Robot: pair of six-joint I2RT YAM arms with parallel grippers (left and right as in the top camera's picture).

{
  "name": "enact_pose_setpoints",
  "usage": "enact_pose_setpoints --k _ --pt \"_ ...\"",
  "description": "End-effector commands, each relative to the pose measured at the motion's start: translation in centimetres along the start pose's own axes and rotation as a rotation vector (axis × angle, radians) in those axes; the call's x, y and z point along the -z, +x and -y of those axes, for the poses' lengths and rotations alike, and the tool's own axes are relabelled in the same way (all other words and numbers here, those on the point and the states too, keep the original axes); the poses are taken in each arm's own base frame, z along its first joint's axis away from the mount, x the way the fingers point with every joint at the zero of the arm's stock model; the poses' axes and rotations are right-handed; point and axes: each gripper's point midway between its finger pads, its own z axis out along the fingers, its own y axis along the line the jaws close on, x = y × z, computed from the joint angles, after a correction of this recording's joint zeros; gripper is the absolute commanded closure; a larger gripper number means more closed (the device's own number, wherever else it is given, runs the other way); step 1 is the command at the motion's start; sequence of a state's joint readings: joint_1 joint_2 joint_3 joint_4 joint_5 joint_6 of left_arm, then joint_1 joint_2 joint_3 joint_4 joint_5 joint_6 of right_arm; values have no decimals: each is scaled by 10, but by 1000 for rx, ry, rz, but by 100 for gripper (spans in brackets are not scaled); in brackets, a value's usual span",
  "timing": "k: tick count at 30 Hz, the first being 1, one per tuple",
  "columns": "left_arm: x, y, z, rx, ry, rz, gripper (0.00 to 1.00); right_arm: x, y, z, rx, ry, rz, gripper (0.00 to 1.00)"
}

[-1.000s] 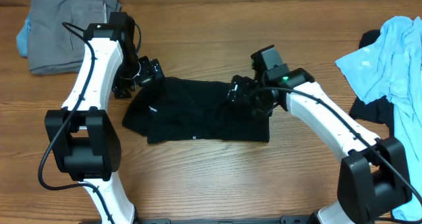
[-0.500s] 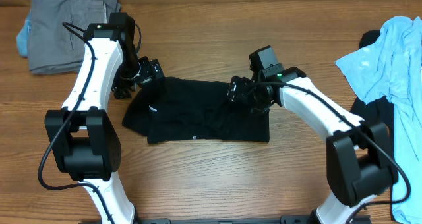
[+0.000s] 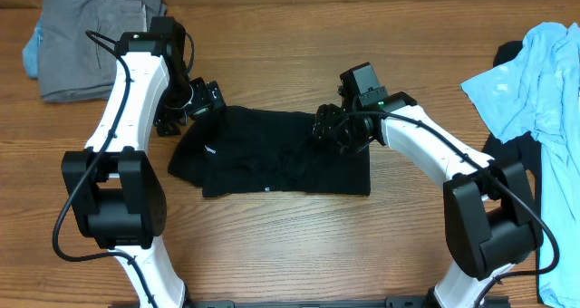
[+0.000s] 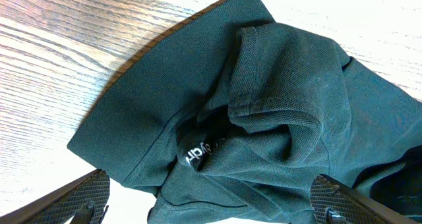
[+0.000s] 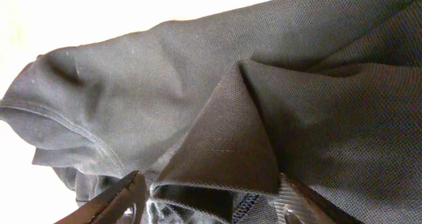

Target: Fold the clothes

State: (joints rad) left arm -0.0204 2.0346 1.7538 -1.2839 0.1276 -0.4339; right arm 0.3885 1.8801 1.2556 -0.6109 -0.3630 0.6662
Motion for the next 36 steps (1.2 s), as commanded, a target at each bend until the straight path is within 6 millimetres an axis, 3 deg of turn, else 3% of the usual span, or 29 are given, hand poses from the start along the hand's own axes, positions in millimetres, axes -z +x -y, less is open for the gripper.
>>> enact_pose_setpoints --k 1,9,17,20,24,27,29,32,36 --pt "2 -2 5 -30 3 9 0 2 -4 -15 7 -40 16 35" --pt "2 -2 5 -30 3 8 0 -1 -5 -44 47 -131 37 45" --pt "2 -3 6 -30 5 12 0 -17 2 -66 120 -168 55 41" --pt "2 -3 6 -31 5 12 0 -5 -1 -73 136 -191 63 41" --pt "2 -3 5 -35 1 13 0 45 -18 -89 226 -256 124 37" --pt "2 -3 5 -35 1 14 0 78 -26 -85 228 -256 167 22" --pt "2 -4 5 -35 2 17 0 89 -28 -76 201 -242 171 21" --pt "2 -5 6 -35 5 23 0 86 -27 -58 158 -180 154 22" --pt "2 -7 7 -35 8 28 0 61 -16 -36 123 -76 98 22"
